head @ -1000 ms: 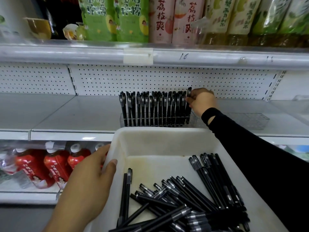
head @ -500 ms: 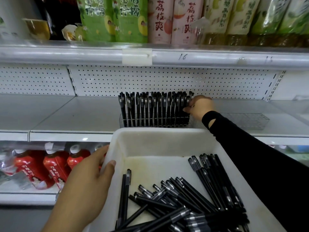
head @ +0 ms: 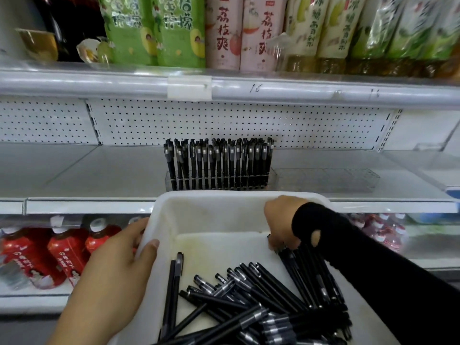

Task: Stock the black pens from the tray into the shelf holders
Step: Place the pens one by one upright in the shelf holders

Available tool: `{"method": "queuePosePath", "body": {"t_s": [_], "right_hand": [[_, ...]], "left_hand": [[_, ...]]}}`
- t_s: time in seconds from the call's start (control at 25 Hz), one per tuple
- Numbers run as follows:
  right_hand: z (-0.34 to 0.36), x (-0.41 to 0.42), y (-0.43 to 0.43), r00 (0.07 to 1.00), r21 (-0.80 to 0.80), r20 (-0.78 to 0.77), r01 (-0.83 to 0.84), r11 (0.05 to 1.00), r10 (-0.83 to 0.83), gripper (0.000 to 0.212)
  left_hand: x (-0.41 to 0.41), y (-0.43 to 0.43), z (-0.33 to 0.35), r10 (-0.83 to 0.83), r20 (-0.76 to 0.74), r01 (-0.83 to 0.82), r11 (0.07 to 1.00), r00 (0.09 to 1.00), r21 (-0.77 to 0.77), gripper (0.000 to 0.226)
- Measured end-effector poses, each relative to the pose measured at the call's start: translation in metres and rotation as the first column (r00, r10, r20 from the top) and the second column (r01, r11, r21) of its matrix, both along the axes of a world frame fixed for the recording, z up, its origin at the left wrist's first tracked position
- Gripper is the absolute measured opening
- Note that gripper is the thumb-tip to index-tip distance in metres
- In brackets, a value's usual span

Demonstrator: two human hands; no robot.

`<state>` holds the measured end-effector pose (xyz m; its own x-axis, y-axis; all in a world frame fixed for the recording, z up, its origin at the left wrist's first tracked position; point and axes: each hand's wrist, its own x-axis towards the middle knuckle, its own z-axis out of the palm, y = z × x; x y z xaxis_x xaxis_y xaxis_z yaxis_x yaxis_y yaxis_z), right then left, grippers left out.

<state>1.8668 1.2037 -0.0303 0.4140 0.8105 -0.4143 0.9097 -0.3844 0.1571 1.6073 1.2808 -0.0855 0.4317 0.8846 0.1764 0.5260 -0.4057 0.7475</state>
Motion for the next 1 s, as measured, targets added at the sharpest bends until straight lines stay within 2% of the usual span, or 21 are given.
{"method": "queuePosePath", "body": {"t_s": [0.12, 0.2, 0.36, 0.4, 0.48, 0.56, 0.68, 0.76, 0.92, 1.0], "right_hand": [[-0.016, -0.004, 0.001, 0.999, -0.084, -0.032, -0.019, 0.996, 0.016, 0.037], [-0.022, -0.008, 0.001, 0.998, -0.072, -0.045, -0.053, 0.996, 0.050, 0.026], [-0.023, -0.010, -0.001, 0.993, 0.005, -0.114, -0.043, 0.999, 0.043, 0.025], [-0.019, -0.007, -0.001, 0.985, 0.053, -0.170, -0.004, 0.999, 0.013, 0.023], [-0.007, 0.004, 0.000, 0.916, 0.192, -0.396, 0.146, 0.971, -0.059, 0.014], [0.008, 0.017, 0.000, 0.799, 0.321, -0.599, 0.292, 0.901, -0.046, 0.013], [0.030, 0.039, -0.001, 0.699, 0.479, -0.713, 0.425, 0.768, 0.057, 0.013], [0.038, 0.052, 0.004, 0.651, 0.548, -0.752, 0.534, 0.644, 0.100, 0.010], [0.038, 0.076, 0.023, 0.714, 0.702, -0.694, 0.642, 0.310, 0.093, 0.010], [0.031, 0.092, 0.034, 0.760, 0.756, -0.645, 0.621, 0.209, 0.078, 0.015]], "left_hand": [[0.000, -0.001, 0.002, -0.004, -0.003, 0.004, 1.000, 1.000, 0.012, 0.032], [0.000, -0.002, 0.004, -0.003, -0.001, 0.003, 1.000, 1.000, 0.010, 0.032], [-0.002, -0.004, 0.006, -0.007, 0.003, 0.007, 1.000, 1.000, 0.015, 0.033], [-0.001, -0.005, 0.006, -0.005, 0.005, 0.005, 1.000, 1.000, 0.015, 0.033], [-0.001, -0.004, 0.004, 0.003, 0.007, -0.003, 1.000, 1.000, 0.028, 0.033], [0.000, -0.002, 0.003, 0.009, 0.018, -0.009, 1.000, 1.000, 0.025, 0.031], [0.003, -0.003, 0.005, 0.004, 0.034, -0.004, 1.000, 0.999, 0.010, 0.031], [0.006, -0.004, 0.004, 0.002, 0.034, -0.002, 1.000, 0.999, 0.000, 0.031], [0.011, -0.005, 0.001, -0.011, 0.039, 0.011, 1.000, 0.999, -0.006, 0.032], [0.013, -0.005, 0.002, -0.018, 0.044, 0.018, 1.000, 0.999, 0.002, 0.033]]}}
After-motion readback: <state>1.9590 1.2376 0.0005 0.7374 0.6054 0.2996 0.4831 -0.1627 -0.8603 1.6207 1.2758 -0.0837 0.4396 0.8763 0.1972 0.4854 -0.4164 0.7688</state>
